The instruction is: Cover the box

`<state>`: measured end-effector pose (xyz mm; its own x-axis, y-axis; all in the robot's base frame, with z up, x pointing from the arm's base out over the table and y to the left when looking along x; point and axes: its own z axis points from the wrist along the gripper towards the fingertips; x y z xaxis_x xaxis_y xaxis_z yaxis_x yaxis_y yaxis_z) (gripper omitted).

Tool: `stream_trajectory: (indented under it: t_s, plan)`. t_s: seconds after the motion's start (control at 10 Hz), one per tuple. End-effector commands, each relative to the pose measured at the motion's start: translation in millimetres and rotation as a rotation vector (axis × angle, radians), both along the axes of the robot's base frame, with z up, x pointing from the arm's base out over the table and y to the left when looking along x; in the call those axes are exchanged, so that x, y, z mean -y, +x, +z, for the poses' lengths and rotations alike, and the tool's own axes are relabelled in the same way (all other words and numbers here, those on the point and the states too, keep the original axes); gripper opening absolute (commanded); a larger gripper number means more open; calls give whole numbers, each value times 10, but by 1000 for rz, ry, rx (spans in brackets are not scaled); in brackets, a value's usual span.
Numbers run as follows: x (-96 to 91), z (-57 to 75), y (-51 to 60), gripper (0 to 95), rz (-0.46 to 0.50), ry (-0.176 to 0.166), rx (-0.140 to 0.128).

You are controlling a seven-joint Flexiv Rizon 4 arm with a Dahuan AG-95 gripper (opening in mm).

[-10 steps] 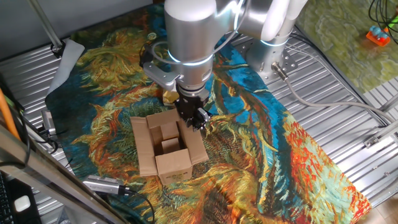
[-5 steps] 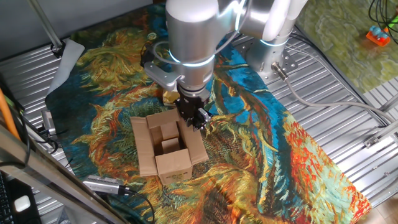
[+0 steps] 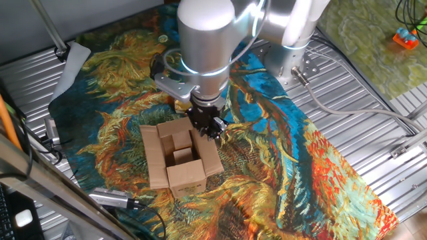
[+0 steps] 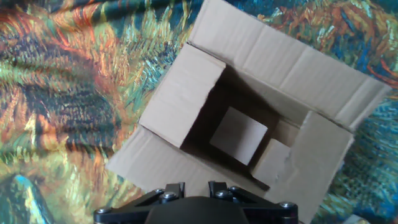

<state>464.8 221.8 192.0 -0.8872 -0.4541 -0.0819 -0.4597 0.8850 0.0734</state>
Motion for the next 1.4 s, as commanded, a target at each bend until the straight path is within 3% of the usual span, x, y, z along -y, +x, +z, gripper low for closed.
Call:
stream_trajectory:
  t_s: [0.1, 0.2, 0.3, 0.5, 0.7, 1.2, 1.4]
  plan:
    - [-7, 23, -46, 190, -16, 8, -19]
    - [-33, 63, -141, 190, -28, 6, -27]
    - [-73, 103, -333, 190, -50, 4, -26]
    - [-110, 65, -560, 190, -74, 12, -15]
    - [-130, -23, -672, 190, -82, 21, -5]
    - [-132, -252, -605, 190, -76, 19, 19]
    - [-103, -278, -466, 190, -71, 17, 27]
